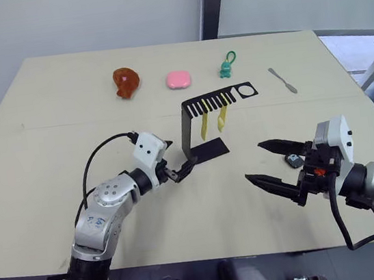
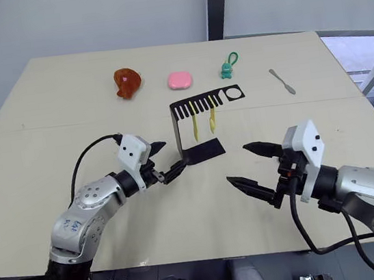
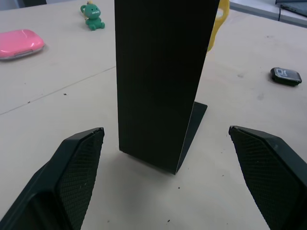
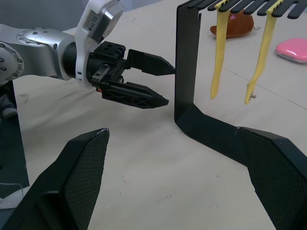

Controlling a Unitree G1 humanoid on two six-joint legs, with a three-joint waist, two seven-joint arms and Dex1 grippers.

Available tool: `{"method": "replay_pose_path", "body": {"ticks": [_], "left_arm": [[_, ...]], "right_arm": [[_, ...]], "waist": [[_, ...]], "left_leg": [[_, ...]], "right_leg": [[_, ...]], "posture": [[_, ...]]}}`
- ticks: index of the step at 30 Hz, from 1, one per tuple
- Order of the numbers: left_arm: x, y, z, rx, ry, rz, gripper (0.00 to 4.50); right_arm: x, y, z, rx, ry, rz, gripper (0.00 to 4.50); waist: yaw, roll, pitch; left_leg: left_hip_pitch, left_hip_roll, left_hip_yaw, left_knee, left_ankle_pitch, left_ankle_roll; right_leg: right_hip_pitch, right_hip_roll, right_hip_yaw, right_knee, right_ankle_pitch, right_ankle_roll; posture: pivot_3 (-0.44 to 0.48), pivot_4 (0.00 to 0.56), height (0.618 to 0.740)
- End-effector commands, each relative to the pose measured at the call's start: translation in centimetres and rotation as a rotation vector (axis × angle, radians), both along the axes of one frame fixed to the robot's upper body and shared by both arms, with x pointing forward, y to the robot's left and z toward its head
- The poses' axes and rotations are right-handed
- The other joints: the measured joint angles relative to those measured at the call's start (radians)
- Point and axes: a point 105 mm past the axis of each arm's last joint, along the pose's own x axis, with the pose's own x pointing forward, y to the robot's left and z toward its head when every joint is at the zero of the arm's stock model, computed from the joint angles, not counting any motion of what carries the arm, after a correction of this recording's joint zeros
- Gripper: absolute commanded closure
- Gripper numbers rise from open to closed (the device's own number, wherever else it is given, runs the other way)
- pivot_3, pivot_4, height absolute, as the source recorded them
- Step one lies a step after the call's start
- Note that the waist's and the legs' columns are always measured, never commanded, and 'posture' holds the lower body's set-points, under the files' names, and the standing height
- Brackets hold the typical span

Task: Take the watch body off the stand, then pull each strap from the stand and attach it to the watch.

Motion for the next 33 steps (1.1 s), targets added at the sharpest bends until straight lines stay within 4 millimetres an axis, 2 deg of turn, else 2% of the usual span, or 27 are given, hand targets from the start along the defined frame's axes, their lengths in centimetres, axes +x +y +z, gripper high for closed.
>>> {"method": "replay_pose_path", "body": {"ticks": [1, 8, 12, 22, 25, 27, 33], "left_arm": [[0.9, -0.2, 1.6, -0.013, -0.077, 0.033, 0.0], [2.0, -1.5, 1.9, -0.04, -0.108, 0.07, 0.0], [2.5, -1.6, 2.6, -0.058, -0.133, 0.098, 0.0], [3.0, -1.5, 2.9, -0.046, -0.152, 0.12, 0.0], [3.3, -1.2, 3.1, -0.046, -0.159, 0.138, 0.9], [3.4, -1.3, 3.0, -0.043, -0.153, 0.138, 1.81], [3.8, -1.9, 2.9, -0.033, -0.155, 0.132, 1.81]], "right_arm": [[0.1, 0.7, 0.7, 0.009, -0.045, 0.014, 0.03], [0.8, 1.4, 0.2, 0.003, -0.056, 0.015, 0.03], [1.0, 1.6, 0.2, 0.003, -0.07, 0.011, 0.03], [1.8, 1.4, -0.3, -0.015, -0.084, -0.024, 0.03], [1.8, 1.6, -0.3, -0.015, -0.085, -0.024, 0.0], [1.9, 1.6, -0.3, -0.015, -0.087, -0.025, 0.0], [2.1, 1.7, -0.2, -0.015, -0.091, -0.026, 0.0]], "waist": [[0.0, 0.0, 0.0], [0.0, 0.0, 0.0], [-0.001, 0.0, 0.0], [0.0, 0.0, 0.0], [0.0, 0.0, 0.0], [0.0, 0.0, 0.0], [0.0, 0.0, 0.0]], "left_leg": [[0.0, 0.0, 0.0, 0.0, 0.0, 0.0], [0.0, 0.0, 0.0, 0.0, 0.0, 0.0], [0.0, 0.0, 0.0, 0.0, 0.0, 0.0], [0.0, 0.0, 0.0, 0.0, 0.0, 0.0], [0.0, 0.0, 0.0, 0.0, 0.0, 0.0], [0.0, 0.0, 0.0, 0.0, 0.0, 0.0], [0.0, 0.0, 0.0, 0.0, 0.0, 0.0]], "right_leg": [[0.0, 0.0, 0.0, 0.0, 0.0, 0.0], [0.0, 0.0, 0.0, 0.0, 0.0, 0.0], [0.0, 0.0, 0.0, 0.0, 0.0, 0.0], [0.0, 0.0, 0.0, 0.001, 0.0, 0.0], [0.0, 0.0, 0.0, 0.001, 0.0, 0.0], [0.0, 0.0, 0.0, 0.001, 0.0, 0.0], [0.0, 0.0, 0.0, 0.001, 0.0, 0.0]], "posture": [[0.0, 0.15, 0.74], [0.0, 0.15, 0.74], [0.0, 0.15, 0.74], [0.0, 0.15, 0.74], [0.0, 0.15, 0.74], [0.0, 0.15, 0.74], [0.0, 0.15, 0.74]]}}
